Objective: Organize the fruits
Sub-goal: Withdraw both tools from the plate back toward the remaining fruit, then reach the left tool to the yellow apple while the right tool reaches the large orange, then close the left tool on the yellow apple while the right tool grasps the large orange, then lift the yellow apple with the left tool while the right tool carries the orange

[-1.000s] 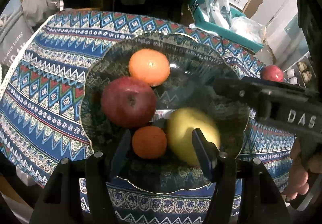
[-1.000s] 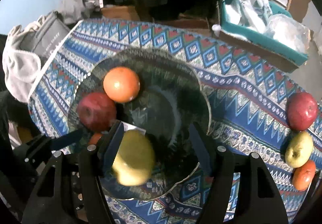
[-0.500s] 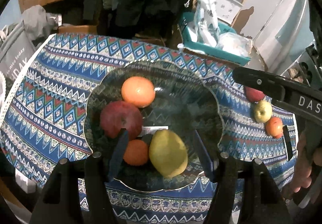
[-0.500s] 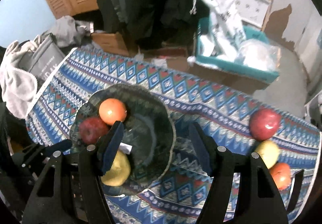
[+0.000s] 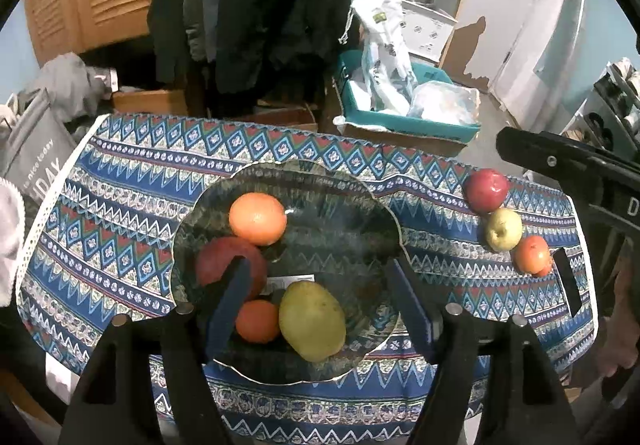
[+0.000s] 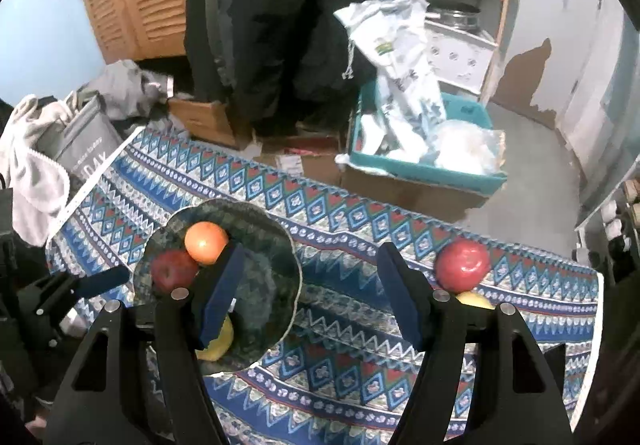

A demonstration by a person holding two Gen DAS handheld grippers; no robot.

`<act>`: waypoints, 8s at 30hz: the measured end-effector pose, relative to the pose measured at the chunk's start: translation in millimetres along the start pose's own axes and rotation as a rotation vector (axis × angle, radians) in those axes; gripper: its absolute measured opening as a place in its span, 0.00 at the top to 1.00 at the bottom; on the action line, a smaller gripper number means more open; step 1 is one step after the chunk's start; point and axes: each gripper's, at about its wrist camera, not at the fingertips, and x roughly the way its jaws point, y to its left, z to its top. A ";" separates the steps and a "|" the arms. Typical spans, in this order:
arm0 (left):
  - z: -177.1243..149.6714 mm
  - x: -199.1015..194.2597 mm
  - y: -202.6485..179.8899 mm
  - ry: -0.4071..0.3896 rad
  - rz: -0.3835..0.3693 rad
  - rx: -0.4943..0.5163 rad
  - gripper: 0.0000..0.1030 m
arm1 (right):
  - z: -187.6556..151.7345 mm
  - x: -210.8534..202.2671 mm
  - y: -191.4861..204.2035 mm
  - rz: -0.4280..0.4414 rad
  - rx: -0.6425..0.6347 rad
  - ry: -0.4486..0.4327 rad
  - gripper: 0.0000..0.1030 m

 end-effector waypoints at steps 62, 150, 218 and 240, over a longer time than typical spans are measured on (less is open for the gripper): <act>9.2 7.5 -193.9 0.010 -0.115 0.334 0.22 | -113.6 -80.9 -204.3 -0.256 0.258 -0.006 0.20; 5.5 203.4 -279.7 0.322 -0.249 0.321 0.31 | -158.1 49.8 -295.7 -0.169 0.456 0.175 0.36; 38.9 -23.6 -130.3 -0.085 -0.180 0.207 0.31 | -58.7 -77.3 -139.3 -0.004 0.210 -0.135 0.36; 25.2 8.4 -28.7 -0.013 -0.095 0.051 0.31 | -22.4 -12.5 -61.6 0.147 0.136 -0.049 0.36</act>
